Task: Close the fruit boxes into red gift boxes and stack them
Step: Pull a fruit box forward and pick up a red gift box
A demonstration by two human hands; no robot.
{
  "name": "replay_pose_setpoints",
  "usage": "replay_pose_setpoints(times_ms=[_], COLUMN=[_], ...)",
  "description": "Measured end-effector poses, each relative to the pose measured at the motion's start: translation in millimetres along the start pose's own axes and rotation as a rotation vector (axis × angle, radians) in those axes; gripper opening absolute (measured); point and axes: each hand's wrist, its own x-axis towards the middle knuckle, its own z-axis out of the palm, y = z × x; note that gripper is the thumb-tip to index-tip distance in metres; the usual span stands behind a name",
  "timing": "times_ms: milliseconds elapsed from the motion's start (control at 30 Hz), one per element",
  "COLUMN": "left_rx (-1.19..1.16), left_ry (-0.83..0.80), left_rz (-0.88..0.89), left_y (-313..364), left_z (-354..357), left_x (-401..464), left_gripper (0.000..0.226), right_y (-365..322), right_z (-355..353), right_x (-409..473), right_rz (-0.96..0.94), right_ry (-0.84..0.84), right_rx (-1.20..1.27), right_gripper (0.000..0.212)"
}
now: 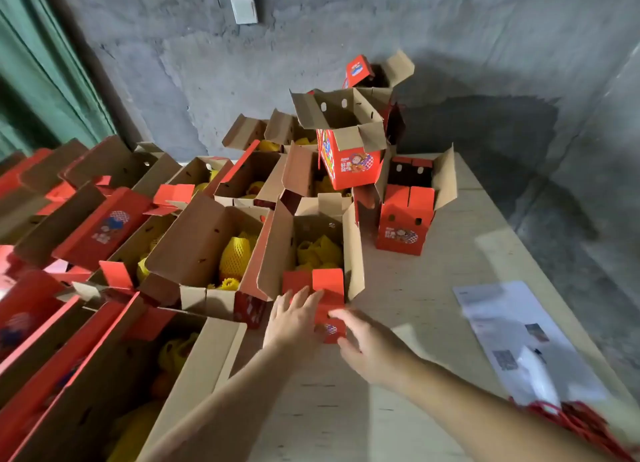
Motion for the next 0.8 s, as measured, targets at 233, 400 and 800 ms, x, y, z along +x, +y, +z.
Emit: replay_pose_setpoints(times_ms=[233,400,800], left_rx=[0.443,0.435,0.196], left_ry=[-0.067,-0.104,-0.121], left_rz=[-0.004,0.054,0.112], left_y=[2.5,15.6,92.1], left_z=[25.8,-4.6,-22.8], left_x=[-8.7,-12.8,-37.4], left_gripper=[0.094,0.090,0.081], right_y=[-6.7,27.0,67.7], right_z=[14.0,22.6,-15.1], right_x=[41.1,24.5,-6.2], right_rz=[0.084,0.129,0.376], right_ry=[-0.182,-0.111,-0.146], right_rx=[-0.514,-0.675,-0.635], right_gripper=[0.100,0.115,0.084])
